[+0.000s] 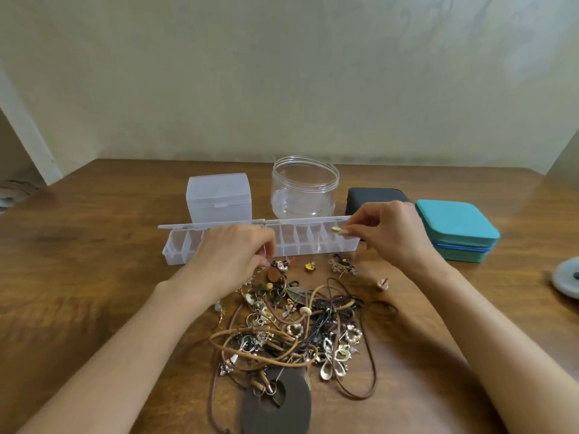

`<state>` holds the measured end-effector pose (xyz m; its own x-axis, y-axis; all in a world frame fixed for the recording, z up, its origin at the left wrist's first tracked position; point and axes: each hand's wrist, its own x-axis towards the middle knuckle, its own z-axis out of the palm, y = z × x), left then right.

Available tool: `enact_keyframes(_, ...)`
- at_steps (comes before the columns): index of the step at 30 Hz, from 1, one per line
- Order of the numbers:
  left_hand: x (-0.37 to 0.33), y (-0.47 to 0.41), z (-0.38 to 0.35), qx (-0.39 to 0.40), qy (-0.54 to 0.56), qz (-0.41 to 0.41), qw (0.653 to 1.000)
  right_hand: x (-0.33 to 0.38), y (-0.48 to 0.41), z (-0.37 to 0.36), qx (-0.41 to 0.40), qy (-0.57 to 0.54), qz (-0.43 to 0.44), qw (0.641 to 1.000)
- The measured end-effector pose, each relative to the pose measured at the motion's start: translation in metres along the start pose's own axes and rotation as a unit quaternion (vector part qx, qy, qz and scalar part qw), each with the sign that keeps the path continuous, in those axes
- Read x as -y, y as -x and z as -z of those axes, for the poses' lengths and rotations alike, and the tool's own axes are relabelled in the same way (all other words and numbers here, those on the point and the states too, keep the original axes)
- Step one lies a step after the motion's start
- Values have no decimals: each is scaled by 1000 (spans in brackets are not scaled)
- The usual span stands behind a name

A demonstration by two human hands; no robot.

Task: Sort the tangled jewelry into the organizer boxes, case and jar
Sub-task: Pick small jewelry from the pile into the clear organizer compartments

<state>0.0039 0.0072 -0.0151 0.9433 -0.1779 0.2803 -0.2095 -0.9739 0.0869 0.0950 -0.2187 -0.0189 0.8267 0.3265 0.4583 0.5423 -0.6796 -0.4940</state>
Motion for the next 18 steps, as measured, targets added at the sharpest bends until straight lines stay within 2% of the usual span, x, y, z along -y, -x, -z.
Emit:
enact_keyframes(3, -8, -3, -4, -121, 87, -27, 988, -5, 0, -5, 2, 10, -3, 1000)
enact_keyframes(6, -29, -17, -9, -174, 153, -62, 971, -12, 0, -10, 2, 31, -14, 999)
enact_keyframes(9, -52, -42, -21, -181, 178, -90, 963, -16, -1, -12, -22, 23, -19, 999)
enact_keyframes(12, -67, -62, -37, -185, 150, -99, 966, -16, 0, -9, -50, 31, -2, 998)
enact_keyframes(18, -61, -75, -51, -164, 179, -62, 968, -22, -3, -7, -75, 74, 34, 994)
